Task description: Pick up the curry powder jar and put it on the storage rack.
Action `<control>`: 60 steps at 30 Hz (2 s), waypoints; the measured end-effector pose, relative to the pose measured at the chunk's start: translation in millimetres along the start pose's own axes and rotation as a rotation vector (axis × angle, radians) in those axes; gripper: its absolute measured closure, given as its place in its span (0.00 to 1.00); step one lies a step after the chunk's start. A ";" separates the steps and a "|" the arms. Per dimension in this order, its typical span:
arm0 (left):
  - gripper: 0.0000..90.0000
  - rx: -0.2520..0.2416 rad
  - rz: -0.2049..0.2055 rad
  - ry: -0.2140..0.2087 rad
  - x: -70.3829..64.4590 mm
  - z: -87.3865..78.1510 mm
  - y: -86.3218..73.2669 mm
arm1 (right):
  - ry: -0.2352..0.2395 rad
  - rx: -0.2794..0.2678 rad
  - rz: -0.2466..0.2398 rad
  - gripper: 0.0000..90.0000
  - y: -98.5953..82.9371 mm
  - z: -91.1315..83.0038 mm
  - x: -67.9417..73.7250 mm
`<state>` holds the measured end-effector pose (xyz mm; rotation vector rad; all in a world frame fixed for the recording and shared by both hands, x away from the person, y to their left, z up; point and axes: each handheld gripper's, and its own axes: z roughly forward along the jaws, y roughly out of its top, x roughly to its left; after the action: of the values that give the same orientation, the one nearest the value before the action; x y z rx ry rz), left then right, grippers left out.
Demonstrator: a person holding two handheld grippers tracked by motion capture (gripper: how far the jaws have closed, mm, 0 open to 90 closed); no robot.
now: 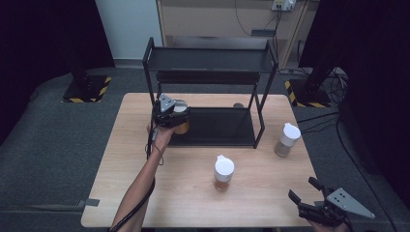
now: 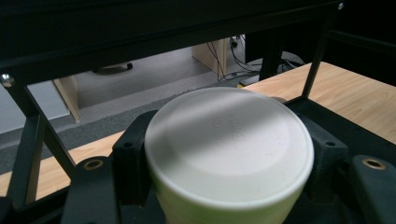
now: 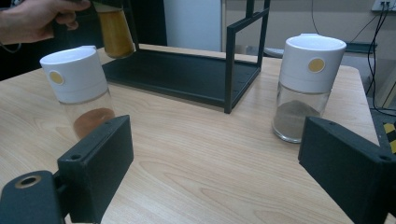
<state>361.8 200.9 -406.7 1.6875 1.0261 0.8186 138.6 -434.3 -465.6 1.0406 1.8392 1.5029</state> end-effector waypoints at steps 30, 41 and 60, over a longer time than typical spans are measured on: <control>0.36 -0.005 -0.020 0.021 -3.6 18.4 -29.9 | 0.002 -0.001 0.004 0.12 -0.4 -0.2 -0.9; 0.27 0.002 -0.045 0.019 -0.1 18.7 -26.2 | 0.005 -0.003 0.001 0.12 -0.4 -0.4 -0.9; 0.07 -0.007 -0.032 -0.010 6.2 -4.3 13.3 | 0.007 -0.004 0.000 0.12 -0.2 -0.7 -0.7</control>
<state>364.2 205.8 -392.3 1.6639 1.0397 0.7911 138.4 -435.3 -465.7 1.0341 1.8401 1.5118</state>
